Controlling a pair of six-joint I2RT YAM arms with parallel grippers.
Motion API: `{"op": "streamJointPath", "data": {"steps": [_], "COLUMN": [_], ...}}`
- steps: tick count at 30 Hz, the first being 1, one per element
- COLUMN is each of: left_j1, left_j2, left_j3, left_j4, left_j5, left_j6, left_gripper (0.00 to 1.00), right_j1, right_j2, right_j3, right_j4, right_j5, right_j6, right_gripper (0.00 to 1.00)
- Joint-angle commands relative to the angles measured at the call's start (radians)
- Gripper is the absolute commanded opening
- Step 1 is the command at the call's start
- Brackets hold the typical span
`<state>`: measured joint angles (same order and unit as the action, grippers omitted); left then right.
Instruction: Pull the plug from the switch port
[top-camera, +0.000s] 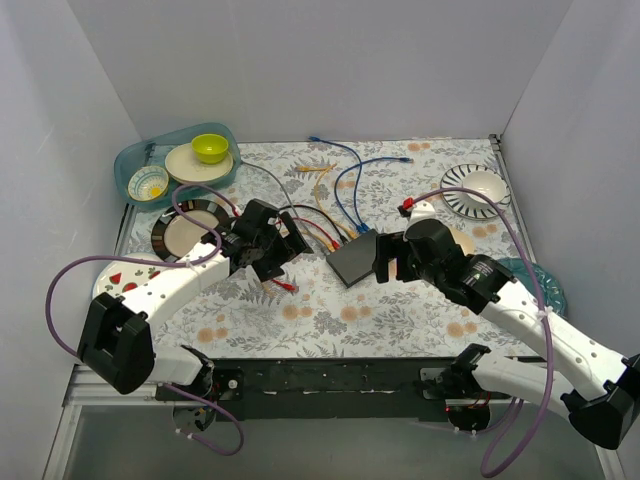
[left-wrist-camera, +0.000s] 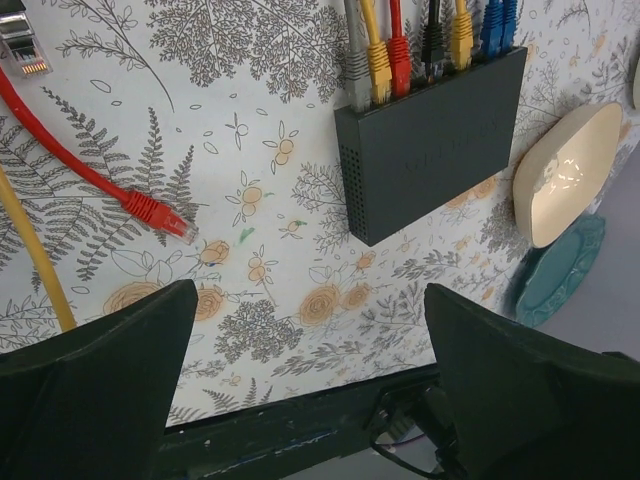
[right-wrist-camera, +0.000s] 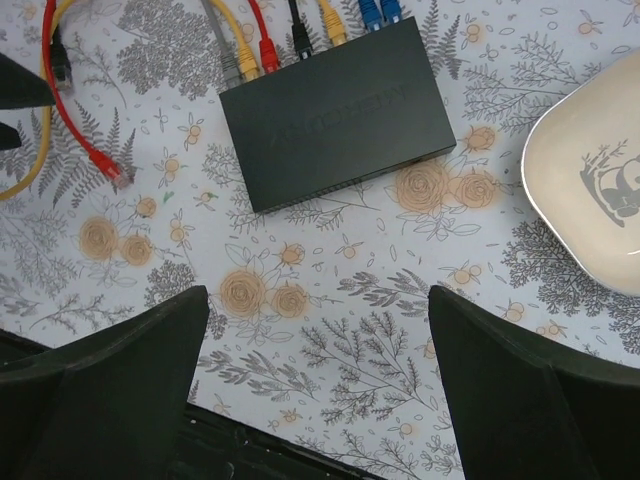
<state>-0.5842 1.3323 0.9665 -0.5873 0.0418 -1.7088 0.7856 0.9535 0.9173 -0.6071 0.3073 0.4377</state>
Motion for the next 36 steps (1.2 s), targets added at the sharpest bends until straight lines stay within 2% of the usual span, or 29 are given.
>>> {"op": "streamJointPath", "data": {"steps": [1, 6, 9, 10, 11, 13, 15, 17, 18, 19, 20, 23, 26, 34, 36], "left_j1": [0.006, 0.006, 0.004, 0.004, 0.004, 0.003, 0.001, 0.001, 0.001, 0.001, 0.003, 0.009, 0.009, 0.009, 0.007], "left_j2": [-0.005, 0.008, 0.086, 0.111, 0.140, 0.191, 0.197, 0.188, 0.182, 0.173, 0.176, 0.226, 0.313, 0.537, 0.586], "left_j3": [-0.017, 0.038, 0.125, 0.153, 0.190, 0.236, 0.206, 0.172, 0.152, 0.124, 0.118, 0.164, 0.245, 0.376, 0.382], "left_j4": [0.047, 0.030, 0.032, 0.012, 0.000, -0.008, 0.003, 0.020, 0.027, 0.050, 0.056, 0.055, 0.047, 0.095, 0.101], "left_j5": [-0.013, -0.029, -0.058, -0.057, -0.048, -0.043, -0.048, -0.043, -0.043, -0.043, -0.048, -0.105, -0.128, -0.043, -0.002], "left_j6": [-0.069, -0.014, 0.087, 0.107, 0.126, 0.159, 0.150, 0.124, 0.115, 0.109, 0.110, 0.156, 0.196, 0.244, 0.239], "left_gripper": [0.98, 0.98, 0.98, 0.98, 0.98, 0.98, 0.95, 0.89, 0.87, 0.86, 0.84, 0.79, 0.73, 0.51, 0.49], "right_j1": [0.000, 0.000, -0.005, -0.012, -0.022, -0.040, -0.058, -0.101, -0.158, -0.183, -0.201, -0.253, -0.269, -0.286, -0.292], "right_j2": [-0.042, -0.033, 0.008, 0.025, 0.048, 0.118, 0.196, 0.266, 0.337, 0.373, 0.439, 0.525, 0.539, 0.554, 0.574], "right_j3": [-0.035, -0.078, -0.093, -0.087, -0.072, -0.028, -0.005, 0.043, 0.066, 0.096, 0.112, 0.149, 0.124, 0.014, -0.004], "right_j4": [0.007, 0.029, 0.101, 0.110, 0.116, 0.139, 0.176, 0.179, 0.158, 0.153, 0.150, 0.112, 0.106, 0.153, 0.184], "right_j5": [-0.086, -0.080, -0.071, -0.053, -0.056, -0.059, -0.022, -0.036, -0.065, -0.121, -0.143, -0.175, -0.183, -0.212, -0.220], "right_j6": [-0.024, 0.058, 0.116, 0.139, 0.179, 0.174, 0.153, 0.176, 0.188, 0.193, 0.193, 0.202, 0.188, 0.185, 0.191], "right_gripper": [0.98, 0.95, 0.84, 0.78, 0.65, 0.54, 0.46, 0.26, 0.20, 0.09, 0.04, 0.01, 0.01, 0.01, 0.01]}}
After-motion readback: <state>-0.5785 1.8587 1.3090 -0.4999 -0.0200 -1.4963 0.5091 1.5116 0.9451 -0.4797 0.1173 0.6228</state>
